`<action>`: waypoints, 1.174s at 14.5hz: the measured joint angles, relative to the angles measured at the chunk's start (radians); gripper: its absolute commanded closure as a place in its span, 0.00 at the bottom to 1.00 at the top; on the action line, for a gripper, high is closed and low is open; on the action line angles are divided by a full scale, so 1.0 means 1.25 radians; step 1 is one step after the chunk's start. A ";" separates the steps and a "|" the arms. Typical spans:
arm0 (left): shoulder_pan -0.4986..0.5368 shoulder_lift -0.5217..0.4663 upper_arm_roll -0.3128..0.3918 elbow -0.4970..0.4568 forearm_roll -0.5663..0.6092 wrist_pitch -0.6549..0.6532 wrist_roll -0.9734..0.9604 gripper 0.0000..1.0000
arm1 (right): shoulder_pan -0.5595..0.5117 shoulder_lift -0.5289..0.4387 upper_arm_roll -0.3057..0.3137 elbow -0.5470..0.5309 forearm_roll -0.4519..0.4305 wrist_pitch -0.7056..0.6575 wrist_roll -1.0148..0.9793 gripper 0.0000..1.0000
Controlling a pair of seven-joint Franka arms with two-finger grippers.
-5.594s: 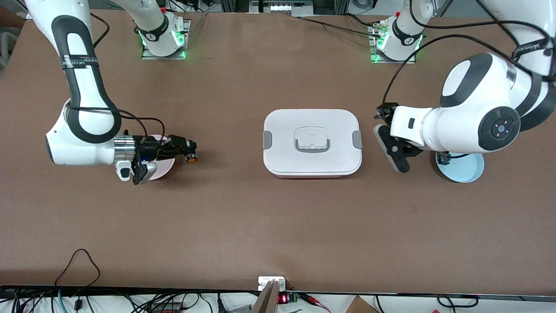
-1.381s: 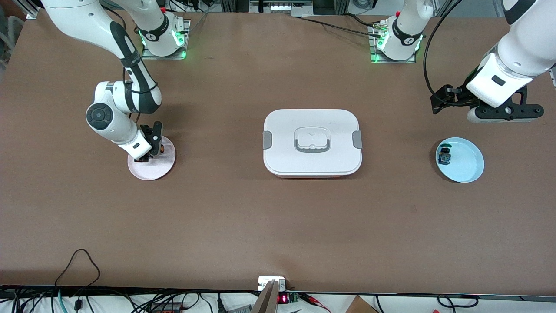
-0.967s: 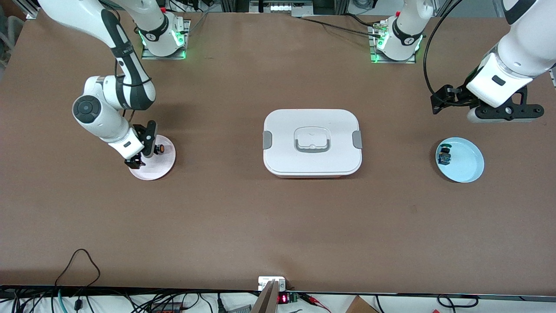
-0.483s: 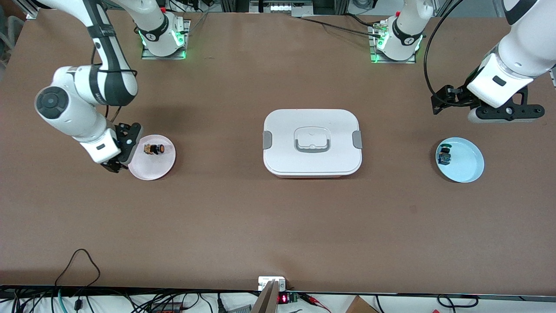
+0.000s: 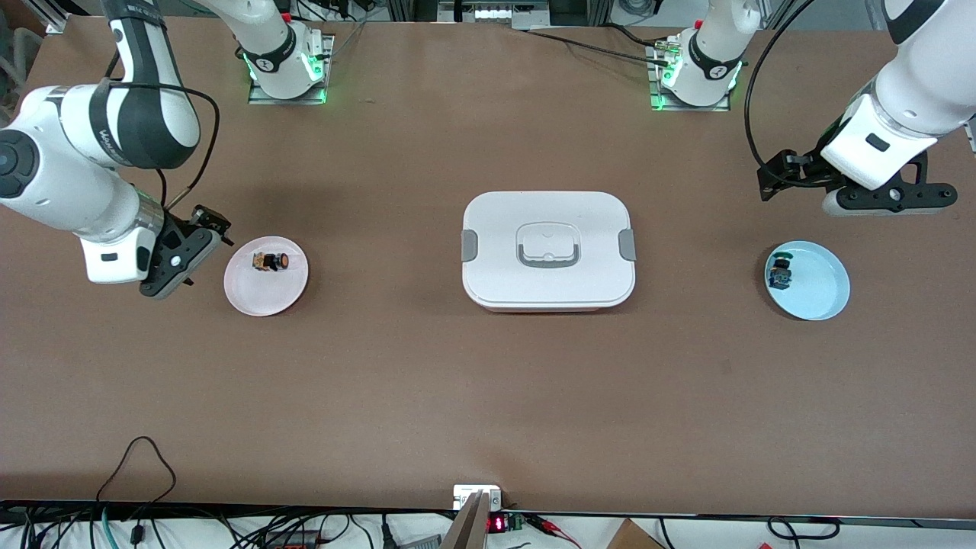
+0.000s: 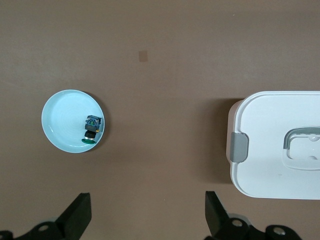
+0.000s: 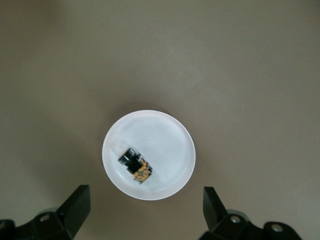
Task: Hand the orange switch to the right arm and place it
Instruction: 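Open the right gripper and lift it away from the plate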
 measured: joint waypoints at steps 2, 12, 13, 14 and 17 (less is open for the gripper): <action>0.000 0.000 0.000 0.000 0.000 0.000 -0.001 0.00 | 0.000 -0.002 0.000 0.001 0.009 -0.036 0.131 0.00; 0.000 0.000 0.000 0.000 0.000 -0.002 -0.003 0.00 | -0.003 -0.050 0.000 0.038 0.002 -0.181 0.528 0.00; 0.000 0.000 0.000 0.000 0.000 -0.002 -0.003 0.00 | -0.011 -0.055 -0.005 0.056 -0.012 -0.181 0.529 0.00; 0.000 0.000 0.001 0.000 0.000 -0.002 -0.003 0.00 | -0.019 -0.057 -0.009 0.076 -0.028 -0.182 0.530 0.00; 0.000 0.000 0.001 0.000 0.000 -0.002 -0.003 0.00 | -0.069 -0.053 -0.008 0.167 -0.044 -0.229 0.539 0.00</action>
